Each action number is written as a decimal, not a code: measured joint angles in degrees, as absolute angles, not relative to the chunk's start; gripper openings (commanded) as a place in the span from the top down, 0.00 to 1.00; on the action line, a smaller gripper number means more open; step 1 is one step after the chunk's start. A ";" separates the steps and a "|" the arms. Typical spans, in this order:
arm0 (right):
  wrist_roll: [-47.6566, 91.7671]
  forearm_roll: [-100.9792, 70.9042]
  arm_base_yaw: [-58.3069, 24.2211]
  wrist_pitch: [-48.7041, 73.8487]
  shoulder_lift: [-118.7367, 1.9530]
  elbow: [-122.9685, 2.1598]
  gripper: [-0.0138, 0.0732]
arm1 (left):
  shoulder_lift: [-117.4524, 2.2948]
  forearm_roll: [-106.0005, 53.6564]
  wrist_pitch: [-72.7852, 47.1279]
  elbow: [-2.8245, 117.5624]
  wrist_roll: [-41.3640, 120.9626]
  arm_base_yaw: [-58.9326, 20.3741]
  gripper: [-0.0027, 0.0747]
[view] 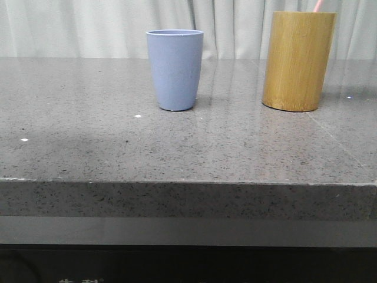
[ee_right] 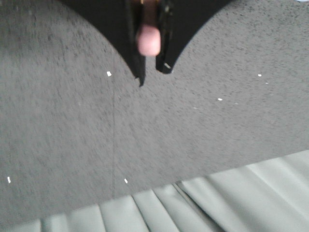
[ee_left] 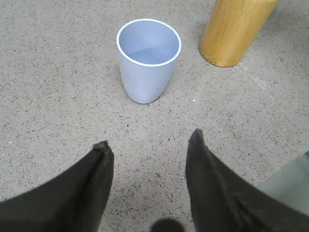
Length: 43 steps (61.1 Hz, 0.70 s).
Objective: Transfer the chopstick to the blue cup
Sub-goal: 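Lift the pink chopstick out of the bamboo cup with the right gripper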
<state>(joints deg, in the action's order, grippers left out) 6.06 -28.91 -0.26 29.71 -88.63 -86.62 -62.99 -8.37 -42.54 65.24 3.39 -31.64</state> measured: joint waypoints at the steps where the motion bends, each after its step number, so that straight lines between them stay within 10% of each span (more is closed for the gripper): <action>1: 6.78 -28.88 -0.26 30.16 -88.63 -87.47 0.92 | -62.99 -8.37 -42.54 65.24 3.39 -31.64 0.50; 25: 17.31 -28.19 -2.82 42.98 -88.38 -111.22 0.92 | -62.99 -8.37 -42.44 65.24 3.39 -31.64 0.50; 43: 23.96 -28.12 -19.89 42.57 -89.54 -113.52 0.92 | -62.99 -8.37 -42.44 65.24 3.39 -31.64 0.50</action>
